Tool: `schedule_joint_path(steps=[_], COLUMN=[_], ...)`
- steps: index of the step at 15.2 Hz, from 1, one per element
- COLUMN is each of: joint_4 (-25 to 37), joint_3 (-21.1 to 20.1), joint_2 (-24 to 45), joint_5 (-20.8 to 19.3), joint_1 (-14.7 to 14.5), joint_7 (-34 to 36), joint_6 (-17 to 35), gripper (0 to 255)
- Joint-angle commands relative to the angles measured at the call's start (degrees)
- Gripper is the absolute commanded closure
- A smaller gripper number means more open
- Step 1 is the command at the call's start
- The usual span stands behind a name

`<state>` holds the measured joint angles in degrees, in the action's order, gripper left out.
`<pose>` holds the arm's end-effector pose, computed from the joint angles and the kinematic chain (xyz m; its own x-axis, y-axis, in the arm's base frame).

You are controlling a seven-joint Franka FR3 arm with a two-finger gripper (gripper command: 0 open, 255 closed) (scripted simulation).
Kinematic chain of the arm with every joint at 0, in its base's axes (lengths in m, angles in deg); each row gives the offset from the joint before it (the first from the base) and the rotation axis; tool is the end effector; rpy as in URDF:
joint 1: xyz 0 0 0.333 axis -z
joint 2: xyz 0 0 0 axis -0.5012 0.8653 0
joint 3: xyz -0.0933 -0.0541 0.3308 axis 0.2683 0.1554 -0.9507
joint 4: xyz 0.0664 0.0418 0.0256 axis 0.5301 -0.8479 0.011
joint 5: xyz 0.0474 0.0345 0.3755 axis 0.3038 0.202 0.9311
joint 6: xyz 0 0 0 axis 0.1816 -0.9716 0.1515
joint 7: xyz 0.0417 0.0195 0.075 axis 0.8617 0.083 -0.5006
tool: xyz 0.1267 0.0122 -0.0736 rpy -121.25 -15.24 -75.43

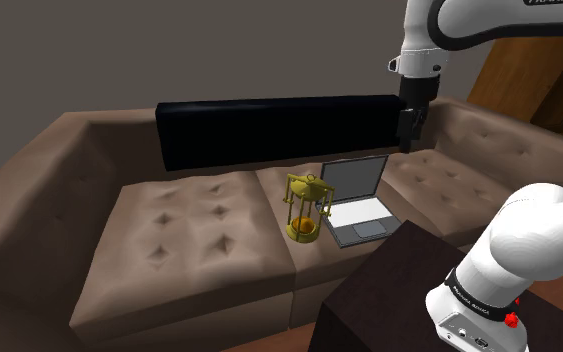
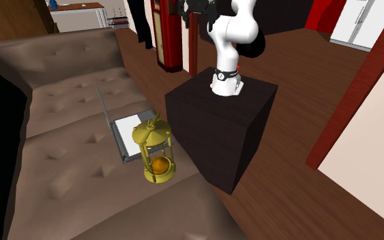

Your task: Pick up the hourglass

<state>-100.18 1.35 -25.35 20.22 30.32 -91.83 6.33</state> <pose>0.2578 -0.0043 0.5238 0.9679 0.1629 -0.1916 0.1702 -0.9852 0.0220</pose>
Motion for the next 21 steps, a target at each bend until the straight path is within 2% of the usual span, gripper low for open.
schedule_joint_path(steps=[1, 11, 21], joint_4=[0.0, -5.4, -1.5], joint_3=[0.0, 4.9, 8.5], joint_2=[0.0, 14.3, 35.6], joint_5=[0.0, -2.0, 0.1], joint_1=[0.0, -0.2, -1.2], joint_7=[0.0, -7.8, -16.7], joint_6=[0.0, 22.5, 42.5], gripper=[0, 0, 0])
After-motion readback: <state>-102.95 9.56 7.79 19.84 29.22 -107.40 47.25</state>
